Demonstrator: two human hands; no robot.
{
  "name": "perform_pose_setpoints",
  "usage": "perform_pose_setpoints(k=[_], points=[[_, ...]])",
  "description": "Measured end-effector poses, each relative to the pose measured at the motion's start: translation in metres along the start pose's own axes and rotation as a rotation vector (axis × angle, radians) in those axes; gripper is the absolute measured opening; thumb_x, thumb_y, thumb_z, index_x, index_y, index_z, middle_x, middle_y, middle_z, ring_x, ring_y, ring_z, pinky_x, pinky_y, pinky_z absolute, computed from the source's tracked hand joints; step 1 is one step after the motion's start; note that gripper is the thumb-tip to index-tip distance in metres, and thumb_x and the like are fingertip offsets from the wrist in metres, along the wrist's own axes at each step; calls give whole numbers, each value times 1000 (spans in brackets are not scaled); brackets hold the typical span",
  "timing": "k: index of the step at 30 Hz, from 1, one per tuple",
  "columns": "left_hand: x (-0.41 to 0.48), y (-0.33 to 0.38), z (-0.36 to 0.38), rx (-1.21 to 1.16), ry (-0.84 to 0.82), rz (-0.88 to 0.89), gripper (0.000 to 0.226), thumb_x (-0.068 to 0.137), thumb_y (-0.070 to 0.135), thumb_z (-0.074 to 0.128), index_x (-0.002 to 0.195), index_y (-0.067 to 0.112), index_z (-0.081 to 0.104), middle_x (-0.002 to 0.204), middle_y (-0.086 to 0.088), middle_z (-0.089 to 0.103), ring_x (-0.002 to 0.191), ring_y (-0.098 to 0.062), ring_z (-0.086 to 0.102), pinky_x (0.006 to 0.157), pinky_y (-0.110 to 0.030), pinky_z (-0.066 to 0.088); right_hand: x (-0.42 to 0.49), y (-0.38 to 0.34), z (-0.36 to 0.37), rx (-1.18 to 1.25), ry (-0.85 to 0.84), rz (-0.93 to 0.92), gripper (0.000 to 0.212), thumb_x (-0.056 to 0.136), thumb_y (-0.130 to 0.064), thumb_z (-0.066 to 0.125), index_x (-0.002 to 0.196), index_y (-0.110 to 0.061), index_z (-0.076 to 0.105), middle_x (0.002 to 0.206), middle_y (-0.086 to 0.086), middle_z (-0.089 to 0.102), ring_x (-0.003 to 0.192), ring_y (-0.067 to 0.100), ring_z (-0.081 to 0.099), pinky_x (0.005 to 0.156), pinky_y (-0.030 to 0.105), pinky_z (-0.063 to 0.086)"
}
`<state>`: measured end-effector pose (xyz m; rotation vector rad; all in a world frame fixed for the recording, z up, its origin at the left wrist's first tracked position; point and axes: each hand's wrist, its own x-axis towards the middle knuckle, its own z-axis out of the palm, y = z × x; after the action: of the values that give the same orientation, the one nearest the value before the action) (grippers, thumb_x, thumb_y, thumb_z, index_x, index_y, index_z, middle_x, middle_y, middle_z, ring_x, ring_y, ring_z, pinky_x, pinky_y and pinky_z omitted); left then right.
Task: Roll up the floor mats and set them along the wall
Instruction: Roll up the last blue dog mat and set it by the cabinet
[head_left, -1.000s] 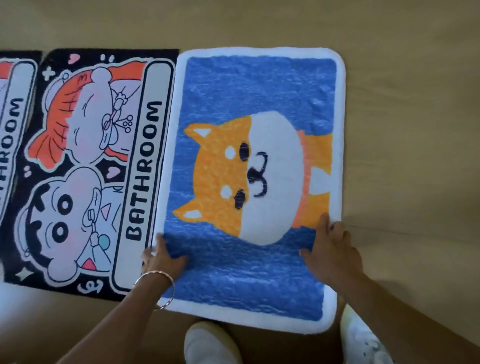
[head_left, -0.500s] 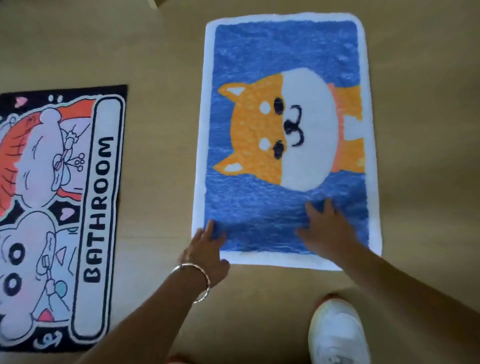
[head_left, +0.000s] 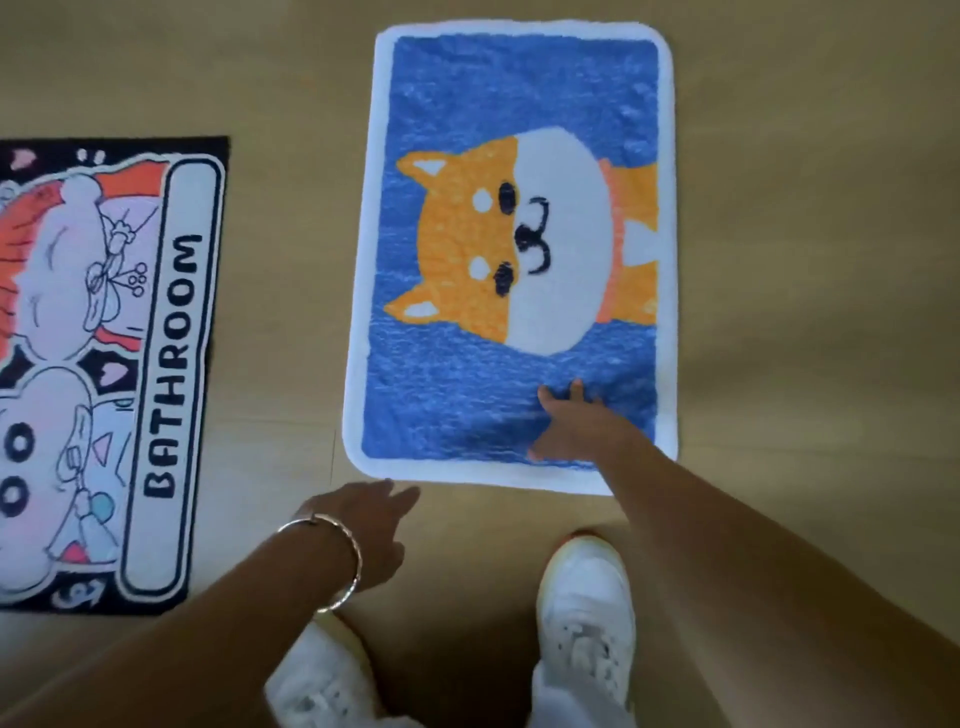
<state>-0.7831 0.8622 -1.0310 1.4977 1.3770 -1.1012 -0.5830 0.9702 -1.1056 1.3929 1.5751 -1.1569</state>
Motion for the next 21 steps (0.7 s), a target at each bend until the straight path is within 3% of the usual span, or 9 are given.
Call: perform_pose_setpoints(k=[3, 9, 15, 17, 21], points=[[11, 2, -4, -28, 150, 48, 64, 98, 35, 38, 150, 29, 2, 159, 3, 5, 145, -16, 9, 116, -37, 20, -1, 3, -3, -23, -7, -3, 84, 95, -36, 53, 152, -29, -7, 157, 9, -22, 145, 39, -8, 110, 52, 21], [45, 24, -9, -36, 164, 94, 66, 95, 26, 45, 150, 30, 9, 159, 0, -6, 146, -21, 2, 115, -42, 22, 8, -4, 4, -50, -48, 71, 84, 96, -28, 50, 150, -33, -13, 156, 6, -27, 144, 39, -13, 109, 54, 23], [51, 23, -35, -19, 201, 100, 68, 92, 19, 47, 149, 33, 12, 157, 0, -20, 146, -21, -8, 115, -46, 21, 11, -6, -7, -162, -75, 96, 62, 103, -27, 28, 152, -26, -10, 156, 16, -21, 144, 42, 0, 111, 52, 18], [50, 21, -34, 4, 190, 97, 67, 93, 20, 46, 149, 32, 13, 158, 0, -12, 146, -22, 0, 114, -45, 24, 12, -7, -2, -132, -62, 94, 65, 101, -21, 28, 151, -29, -12, 157, 11, -23, 144, 43, 3, 108, 54, 24], [53, 21, -26, 78, 182, 114, 60, 92, 24, 49, 146, 28, 23, 153, -3, 24, 137, -25, 31, 107, -42, 35, 9, -4, 1, -125, -27, 88, 74, 99, -24, 38, 151, -31, -14, 157, 9, -24, 144, 43, -2, 108, 54, 28]])
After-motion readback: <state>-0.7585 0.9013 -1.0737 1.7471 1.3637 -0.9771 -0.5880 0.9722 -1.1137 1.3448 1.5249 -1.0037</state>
